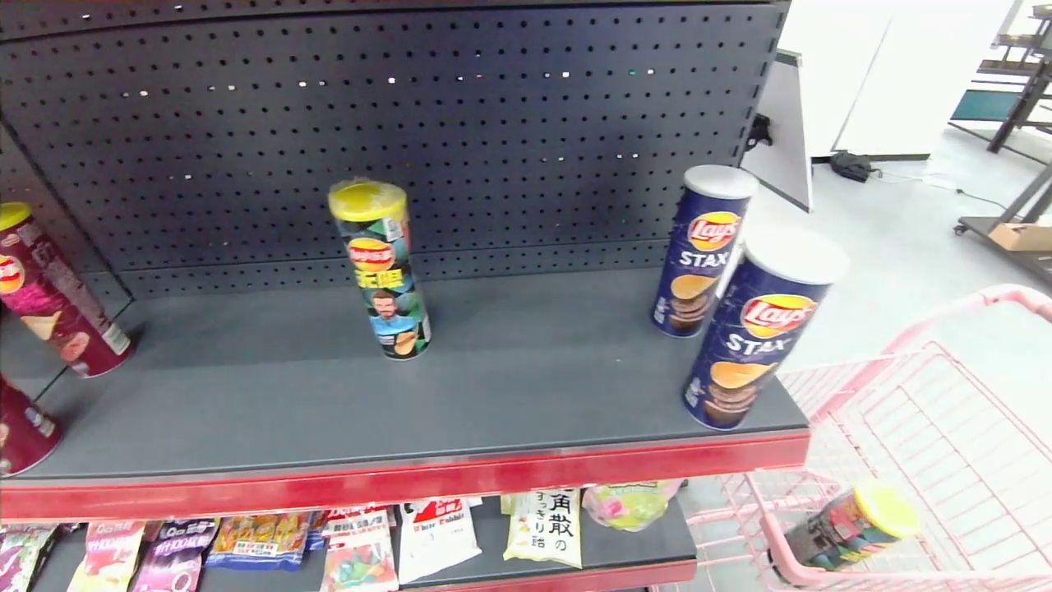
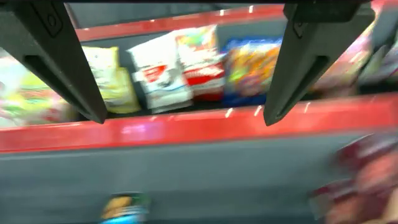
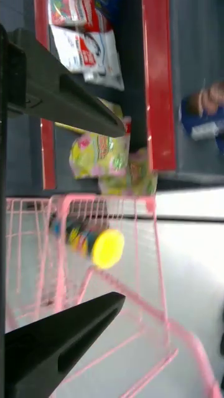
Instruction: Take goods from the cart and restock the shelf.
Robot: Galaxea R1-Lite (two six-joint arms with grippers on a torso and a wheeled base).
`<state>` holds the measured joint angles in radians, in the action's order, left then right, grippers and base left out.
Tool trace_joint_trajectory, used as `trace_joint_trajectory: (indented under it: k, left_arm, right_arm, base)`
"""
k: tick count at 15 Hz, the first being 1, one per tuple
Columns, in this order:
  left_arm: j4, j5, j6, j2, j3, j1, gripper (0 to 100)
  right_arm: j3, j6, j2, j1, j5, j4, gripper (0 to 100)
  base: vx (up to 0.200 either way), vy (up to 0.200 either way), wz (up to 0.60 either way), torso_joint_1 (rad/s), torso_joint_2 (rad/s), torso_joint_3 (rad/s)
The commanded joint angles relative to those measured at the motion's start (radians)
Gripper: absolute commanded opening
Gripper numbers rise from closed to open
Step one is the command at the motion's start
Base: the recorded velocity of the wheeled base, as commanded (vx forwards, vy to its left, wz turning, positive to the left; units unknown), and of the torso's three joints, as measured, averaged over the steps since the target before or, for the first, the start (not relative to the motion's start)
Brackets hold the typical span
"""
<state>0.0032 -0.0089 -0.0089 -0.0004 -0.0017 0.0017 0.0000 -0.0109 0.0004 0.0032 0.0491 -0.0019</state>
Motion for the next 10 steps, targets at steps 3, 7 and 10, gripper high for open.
trace_joint_trajectory:
  k: [3,7,10]
  left_arm:
    - [0.000,0.000,0.000,0.000,0.000,0.000,100]
    - [0.000,0.000,0.000,0.000,0.000,0.000,100]
    - [0.000,0.000,0.000,0.000,0.000,0.000,100]
  right_arm:
    - [0.000,0.000,0.001,0.000,0.000,-0.001,100]
    - [0.000,0.000,0.001,0.000,0.000,-0.001,100]
    - [0.000,0.006,0.001,0.000,0.000,-0.001,100]
  base:
    - [0.000,0.000,-0.60,0.004,0.00,0.005]
    - [0.000,0.000,-0.30,0.002,0.00,0.001]
    - [0.000,0.000,0.00,0.000,0.00,0.000]
